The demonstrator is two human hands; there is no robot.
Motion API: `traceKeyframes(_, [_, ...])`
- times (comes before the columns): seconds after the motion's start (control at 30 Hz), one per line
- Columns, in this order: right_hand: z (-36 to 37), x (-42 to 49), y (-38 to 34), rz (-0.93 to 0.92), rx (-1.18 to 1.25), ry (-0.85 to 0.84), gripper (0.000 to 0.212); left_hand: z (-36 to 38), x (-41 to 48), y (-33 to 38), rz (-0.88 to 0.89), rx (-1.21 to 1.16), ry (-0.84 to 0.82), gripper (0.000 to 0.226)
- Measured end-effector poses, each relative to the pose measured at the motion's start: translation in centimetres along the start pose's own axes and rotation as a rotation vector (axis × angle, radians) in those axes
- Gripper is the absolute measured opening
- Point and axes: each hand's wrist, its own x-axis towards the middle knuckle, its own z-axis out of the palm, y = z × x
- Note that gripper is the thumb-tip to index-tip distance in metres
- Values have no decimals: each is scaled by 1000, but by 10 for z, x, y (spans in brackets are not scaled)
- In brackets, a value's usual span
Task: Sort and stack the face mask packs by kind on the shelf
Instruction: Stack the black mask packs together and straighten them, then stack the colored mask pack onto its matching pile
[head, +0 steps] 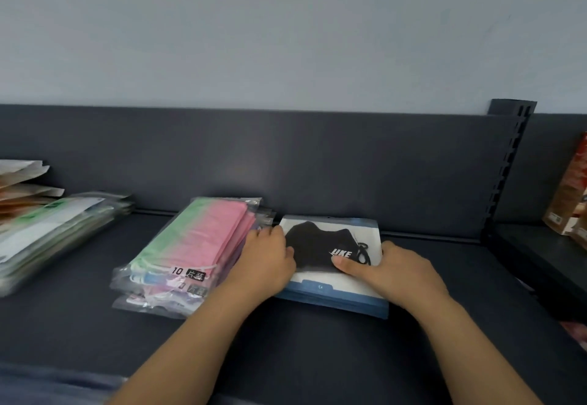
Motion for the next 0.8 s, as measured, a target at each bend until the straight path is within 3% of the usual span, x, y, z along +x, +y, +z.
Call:
traceKeyframes(0.07, [0, -1, -1, 18, -58, 69, 102, 0, -3, 1, 79, -27, 95, 39])
traceKeyframes(0.13, [-2, -3, -3, 32, -57, 197, 98, -8, -12, 8, 172, -194, 201, 44])
traceKeyframes(0.23, [-8, -9, -10, -102, 72, 425, 72, -34, -25, 10, 235, -455, 330, 40])
traceKeyframes(0.3, [-7, -14, -24, -210, 256, 469, 49, -56, -27, -6, 175, -505, 340, 41])
traceKeyframes(0.4, [4, -25, -66, -225, 597, 234, 32, -86, -17, -58, -81, -297, 267, 49])
traceKeyframes(0.47, [17, -29, -101, -139, 715, -21, 41, -97, -8, -96, -250, -197, 168, 53])
traceKeyframes(0.57, [40, -25, -149, -55, 684, -166, 60, -100, 1, -130, -350, -382, -15, 89])
traceKeyframes(0.6, [46, -23, -162, -35, 704, -180, 67, -98, 2, -136, -348, -496, -77, 89])
traceKeyframes(0.67, [56, -17, -181, 20, 795, -237, 65, -98, -1, -137, -312, -631, -224, 58])
traceKeyframes(0.7, [60, -17, -187, 29, 839, -252, 45, -96, -1, -139, -294, -658, -257, 44])
traceKeyframes(0.73, [63, -17, -191, 38, 875, -261, 27, -94, 0, -141, -289, -685, -259, 36])
traceKeyframes(0.8, [71, -17, -192, 48, 920, -227, 16, -90, 4, -147, -300, -782, -258, 31])
